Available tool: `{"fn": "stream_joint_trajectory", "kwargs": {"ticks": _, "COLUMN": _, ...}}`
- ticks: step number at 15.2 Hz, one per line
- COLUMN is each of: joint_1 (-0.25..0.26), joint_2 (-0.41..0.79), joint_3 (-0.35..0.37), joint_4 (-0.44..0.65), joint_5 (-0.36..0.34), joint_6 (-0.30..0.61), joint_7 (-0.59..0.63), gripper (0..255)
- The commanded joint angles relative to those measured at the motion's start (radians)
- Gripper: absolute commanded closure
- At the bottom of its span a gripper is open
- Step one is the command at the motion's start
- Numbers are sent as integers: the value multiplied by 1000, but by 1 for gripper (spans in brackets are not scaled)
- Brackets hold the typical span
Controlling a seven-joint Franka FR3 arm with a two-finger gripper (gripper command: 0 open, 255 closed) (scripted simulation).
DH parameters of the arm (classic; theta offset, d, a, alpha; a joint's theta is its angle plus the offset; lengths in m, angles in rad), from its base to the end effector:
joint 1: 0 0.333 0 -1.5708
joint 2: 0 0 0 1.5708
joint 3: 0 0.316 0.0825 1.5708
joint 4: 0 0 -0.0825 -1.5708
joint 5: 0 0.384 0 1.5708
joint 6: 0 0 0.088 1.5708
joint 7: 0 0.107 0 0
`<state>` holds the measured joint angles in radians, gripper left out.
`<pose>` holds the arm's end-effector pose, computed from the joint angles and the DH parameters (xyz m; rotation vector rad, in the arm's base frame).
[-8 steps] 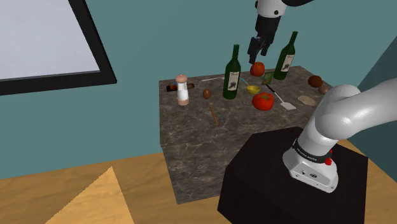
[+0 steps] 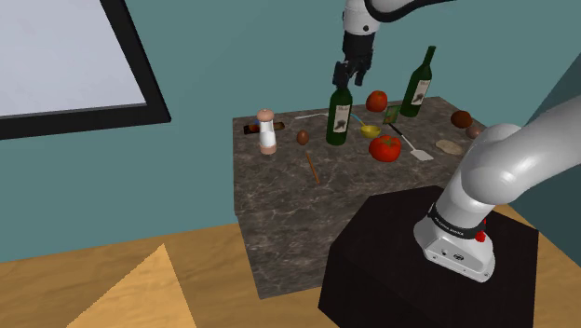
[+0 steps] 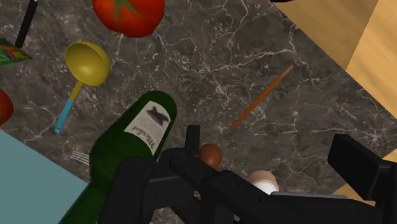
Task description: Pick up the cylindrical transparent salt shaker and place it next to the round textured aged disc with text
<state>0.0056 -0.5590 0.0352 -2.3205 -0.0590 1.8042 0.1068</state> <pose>0.3874 0.0128 0.5498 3.0663 -0.0897 0.0731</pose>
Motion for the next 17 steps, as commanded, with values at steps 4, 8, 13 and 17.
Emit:
{"fn": "stream_joint_trajectory", "kwargs": {"ticks": 4, "joint_1": 2, "joint_2": 200, "joint_3": 24, "joint_4": 108, "joint_5": -4, "joint_6": 88, "joint_7": 38, "gripper": 0}}
{"fn": "stream_joint_trajectory", "kwargs": {"ticks": 8, "joint_1": 6, "joint_2": 358, "joint_3": 44, "joint_4": 219, "joint_5": -15, "joint_6": 129, "joint_7": 72, "gripper": 0}}
{"fn": "stream_joint_trajectory", "kwargs": {"ticks": 13, "joint_1": 14, "joint_2": 557, "joint_3": 63, "joint_4": 388, "joint_5": -37, "joint_6": 153, "joint_7": 114, "gripper": 0}}
{"fn": "stream_joint_trajectory", "kwargs": {"ticks": 17, "joint_1": 27, "joint_2": 720, "joint_3": 71, "joint_4": 551, "joint_5": -59, "joint_6": 147, "joint_7": 144, "gripper": 0}}
